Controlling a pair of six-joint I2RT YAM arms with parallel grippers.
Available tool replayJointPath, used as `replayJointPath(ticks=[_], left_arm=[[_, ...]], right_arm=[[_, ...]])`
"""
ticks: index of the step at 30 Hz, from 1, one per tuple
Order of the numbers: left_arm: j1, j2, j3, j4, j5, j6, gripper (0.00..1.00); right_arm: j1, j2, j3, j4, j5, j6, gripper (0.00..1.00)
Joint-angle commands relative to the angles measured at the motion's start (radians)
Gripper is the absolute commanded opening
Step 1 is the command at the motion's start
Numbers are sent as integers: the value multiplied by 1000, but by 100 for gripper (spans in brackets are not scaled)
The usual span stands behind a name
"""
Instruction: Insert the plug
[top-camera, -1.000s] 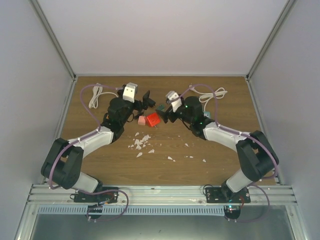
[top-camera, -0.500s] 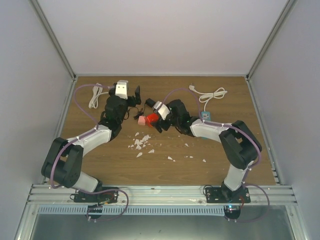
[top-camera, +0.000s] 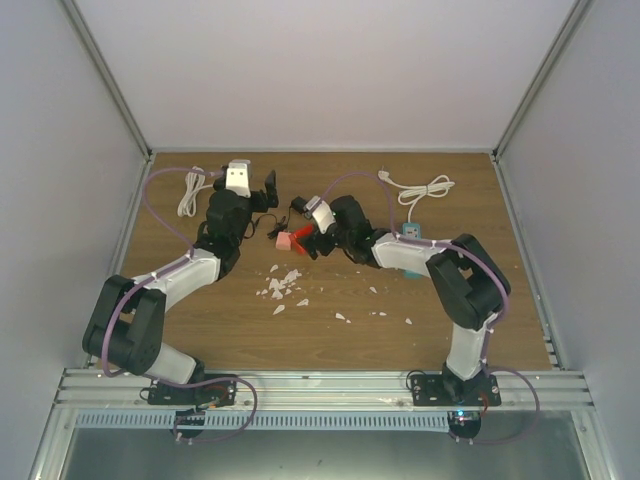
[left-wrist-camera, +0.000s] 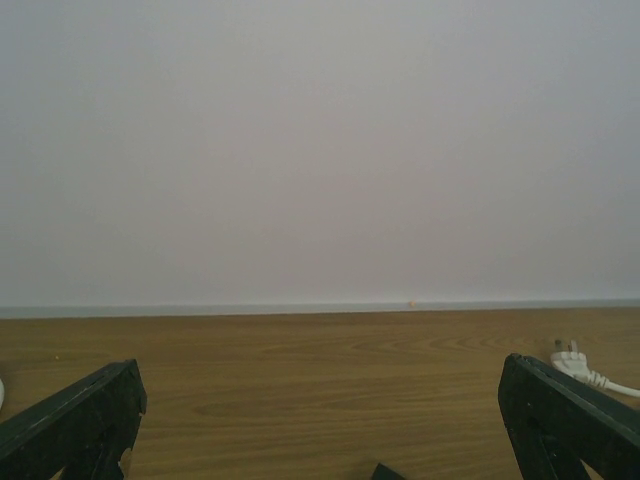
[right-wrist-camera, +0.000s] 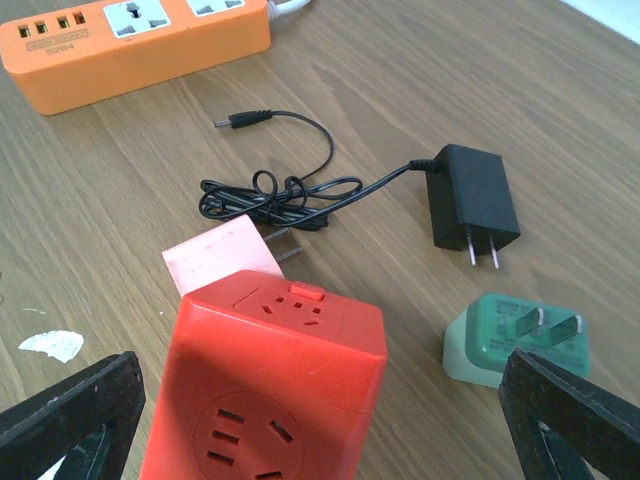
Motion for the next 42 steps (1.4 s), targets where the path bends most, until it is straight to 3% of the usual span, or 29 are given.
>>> replayJointPath(ticks=[1,8,19,27,34,37,42], left_arm=[[15,-19,-1,30,9,-16,99],[26,-16,3,21,22,-26,99],[39,-8,13,7,40,-36,99],[54,-17,11,-4,50,-45,99],[77,-35,1,-8,80,-60,99],[87,-36,1,-13,100,-65,99],[106,-48,-11,-10,122,-70,99]], right_arm=[[33,32,23,1,-1,40,99],[72,62,28,-6,61,79,99],[73,131,89,-44,150,134,90],[73,86,65,-52,182,132,57],[98,-118,-56,-86,214,150,49],[170,-164,-106,-133,277,151,43],[283,-201,-167,-226,376,219,43]])
